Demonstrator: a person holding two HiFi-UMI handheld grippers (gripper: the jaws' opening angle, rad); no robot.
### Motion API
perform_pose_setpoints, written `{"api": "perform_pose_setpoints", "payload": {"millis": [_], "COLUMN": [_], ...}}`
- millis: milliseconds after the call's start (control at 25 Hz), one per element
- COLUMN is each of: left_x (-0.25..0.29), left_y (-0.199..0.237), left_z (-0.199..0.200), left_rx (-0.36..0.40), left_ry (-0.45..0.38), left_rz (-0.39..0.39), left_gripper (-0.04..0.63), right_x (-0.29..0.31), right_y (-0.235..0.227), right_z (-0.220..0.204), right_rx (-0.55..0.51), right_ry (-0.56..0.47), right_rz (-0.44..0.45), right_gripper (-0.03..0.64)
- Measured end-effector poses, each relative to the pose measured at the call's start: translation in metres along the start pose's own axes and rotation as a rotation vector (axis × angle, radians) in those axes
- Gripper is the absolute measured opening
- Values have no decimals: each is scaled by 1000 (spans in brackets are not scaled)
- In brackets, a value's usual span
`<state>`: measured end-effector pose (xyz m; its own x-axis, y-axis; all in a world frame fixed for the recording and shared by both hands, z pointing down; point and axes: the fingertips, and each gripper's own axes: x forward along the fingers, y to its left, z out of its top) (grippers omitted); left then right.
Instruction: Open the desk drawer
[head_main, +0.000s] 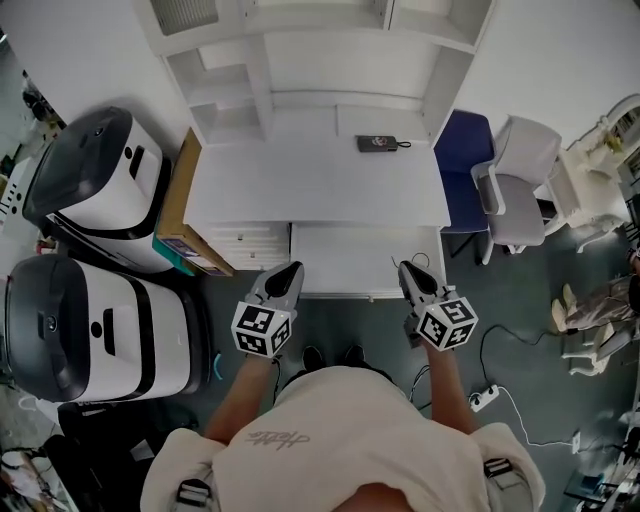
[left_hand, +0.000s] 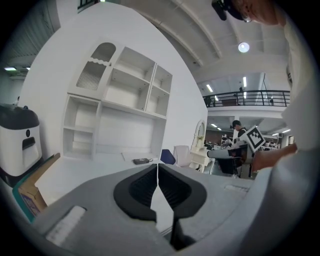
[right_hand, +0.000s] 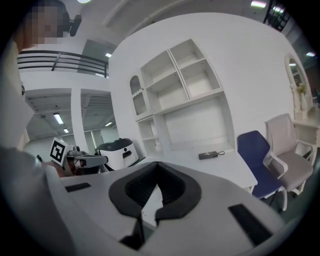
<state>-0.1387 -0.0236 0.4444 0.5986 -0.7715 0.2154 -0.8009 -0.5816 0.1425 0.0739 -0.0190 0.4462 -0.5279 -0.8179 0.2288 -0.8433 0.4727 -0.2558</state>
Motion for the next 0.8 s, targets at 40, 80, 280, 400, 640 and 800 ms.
{"api": "perform_pose_setpoints", "payload": {"millis": [40, 80, 280, 400, 640, 800], "left_x": [0, 0, -7, -7, -8, -12], "left_y": [-2, -4, -25, -27, -24, -16], "left_z": [7, 14, 59, 79, 106, 113], "left_rx": [5, 10, 62, 88, 116, 133], "left_ry": [-3, -6, -68, -100, -145, -160], "left_rz": [1, -1, -44, -35, -9, 22], "left_gripper": [18, 18, 18, 18, 18, 18], "right_x": [-1, -1, -7, -8, -10, -15], "right_y": [4, 8, 30, 42, 51, 54], "right_z": [7, 13, 47, 65, 76, 82], "right_rx": [-18, -39, -138, -182, -303, -314], "right_ry": [-10, -21, -87, -117, -102, -121], "right_rz": [11, 20, 56, 90, 67, 54], "right_gripper": [2, 2, 2, 2, 2, 2]}}
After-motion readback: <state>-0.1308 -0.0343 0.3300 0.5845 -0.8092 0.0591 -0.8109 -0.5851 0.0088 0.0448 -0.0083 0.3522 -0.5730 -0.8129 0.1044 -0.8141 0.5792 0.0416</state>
